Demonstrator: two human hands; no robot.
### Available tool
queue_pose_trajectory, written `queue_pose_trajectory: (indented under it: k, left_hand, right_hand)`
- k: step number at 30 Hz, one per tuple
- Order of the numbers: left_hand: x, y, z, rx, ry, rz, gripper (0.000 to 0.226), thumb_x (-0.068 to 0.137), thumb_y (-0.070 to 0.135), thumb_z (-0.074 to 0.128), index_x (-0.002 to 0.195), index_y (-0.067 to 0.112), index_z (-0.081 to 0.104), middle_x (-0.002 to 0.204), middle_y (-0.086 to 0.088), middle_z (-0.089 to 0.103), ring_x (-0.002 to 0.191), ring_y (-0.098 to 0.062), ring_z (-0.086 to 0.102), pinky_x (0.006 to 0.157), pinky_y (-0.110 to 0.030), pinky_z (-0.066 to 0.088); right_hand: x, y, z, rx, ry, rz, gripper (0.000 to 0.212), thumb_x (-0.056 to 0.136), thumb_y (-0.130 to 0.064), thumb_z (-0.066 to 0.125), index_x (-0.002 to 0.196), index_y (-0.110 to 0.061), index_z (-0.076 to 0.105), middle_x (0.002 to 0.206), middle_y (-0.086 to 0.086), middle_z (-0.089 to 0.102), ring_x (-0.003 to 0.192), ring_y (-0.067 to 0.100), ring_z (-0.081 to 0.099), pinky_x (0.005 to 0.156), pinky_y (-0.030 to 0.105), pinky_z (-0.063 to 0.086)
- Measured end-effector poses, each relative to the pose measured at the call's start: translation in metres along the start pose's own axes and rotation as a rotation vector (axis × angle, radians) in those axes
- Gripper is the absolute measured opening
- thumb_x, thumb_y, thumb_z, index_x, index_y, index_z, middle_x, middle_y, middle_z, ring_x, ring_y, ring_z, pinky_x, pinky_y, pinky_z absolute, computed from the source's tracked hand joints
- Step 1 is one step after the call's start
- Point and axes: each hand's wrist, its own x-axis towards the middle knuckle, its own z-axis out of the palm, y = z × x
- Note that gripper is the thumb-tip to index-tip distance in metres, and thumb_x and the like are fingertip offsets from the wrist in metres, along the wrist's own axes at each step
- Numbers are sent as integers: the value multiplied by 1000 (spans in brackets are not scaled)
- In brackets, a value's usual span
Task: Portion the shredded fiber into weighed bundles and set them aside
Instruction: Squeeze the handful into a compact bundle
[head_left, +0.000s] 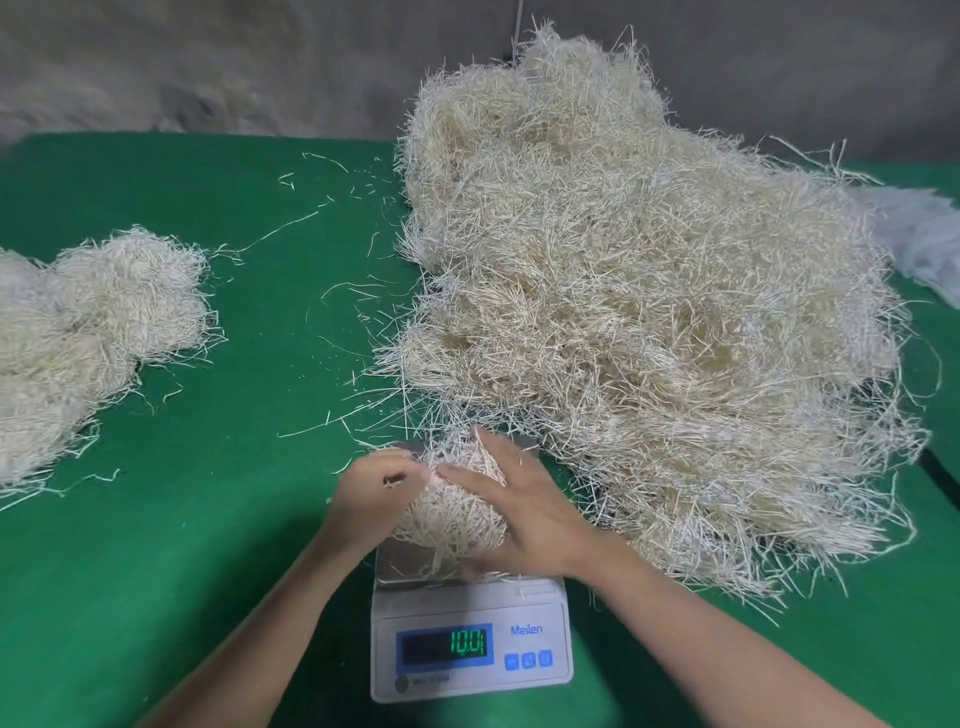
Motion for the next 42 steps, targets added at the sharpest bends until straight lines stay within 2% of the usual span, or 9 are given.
queue_pose_trajectory:
  k: [6, 9, 13, 16, 22, 26, 30, 36, 42]
  left_hand:
    - [-2, -5, 15, 211, 64, -209, 50, 84, 52, 56, 128, 28, 48, 144, 4, 39, 130, -15, 41, 111, -48, 27]
    - [5, 15, 11, -323, 189, -220, 39, 89, 45, 57, 118, 20, 48, 131, -6, 53, 86, -1, 62, 77, -23, 51]
    - [34, 64, -15, -1245, -250, -407, 71, 79, 67, 47, 122, 14, 64, 122, -12, 64, 110, -30, 62, 92, -53, 48]
    - [51, 100, -26, -1379, -130, -398, 58, 91, 57, 43, 104, 5, 65, 91, -16, 71, 82, -29, 70, 70, -37, 57]
    - [59, 123, 3, -937, 324, -106, 22, 94, 36, 52, 94, 17, 62, 65, 8, 64, 58, -8, 63, 50, -15, 47]
    - [63, 131, 20, -1057, 265, -130, 58, 90, 54, 49, 130, 12, 53, 127, 4, 56, 114, -16, 56, 98, -36, 47]
    - [77, 124, 11, -1177, 291, -67, 36, 104, 30, 30, 88, 26, 62, 83, 15, 62, 69, 8, 63, 60, -8, 48]
    - [81, 151, 19, -867, 343, -32, 39, 98, 35, 46, 69, 14, 60, 59, 2, 60, 50, -8, 60, 50, -21, 51]
    - [84, 154, 26, -573, 495, 114, 30, 96, 49, 39, 91, 22, 49, 83, 8, 56, 66, 7, 53, 61, -10, 40]
  right_hand:
    - [12, -12, 0, 178, 182, 87, 67, 67, 18, 50, 124, -15, 56, 133, 15, 45, 122, 33, 43, 100, 46, 41]
    - [33, -20, -24, 268, 363, 141, 54, 70, 19, 52, 114, -10, 62, 125, 14, 52, 117, 32, 50, 96, 31, 45]
    - [60, -37, -77, 136, 551, -28, 52, 59, 19, 67, 106, -2, 67, 117, 25, 58, 110, 42, 54, 94, 47, 43]
    - [58, -44, -102, 74, 451, -112, 60, 62, 6, 65, 120, -7, 57, 138, 24, 42, 130, 41, 35, 112, 55, 18]
    - [54, -60, -111, 796, 612, 59, 64, 83, -56, 47, 140, -40, 22, 152, -9, 22, 135, -2, 24, 112, 40, 28]
    - [70, -50, -132, 952, 630, 276, 61, 91, -52, 49, 142, -55, 15, 157, -18, 7, 143, 5, 10, 115, 53, 21]
    - [64, -76, -106, 767, 537, 122, 42, 85, -62, 39, 123, -74, 27, 153, -17, 23, 137, -4, 23, 114, 38, 26]
    - [77, -41, -132, 1094, 557, 216, 55, 88, -53, 51, 140, -48, 32, 146, -12, 39, 130, 5, 41, 101, 38, 46]
    - [79, -41, -130, 1323, 753, 485, 41, 96, -41, 46, 91, -2, 58, 57, -12, 60, 57, 10, 62, 52, 18, 53]
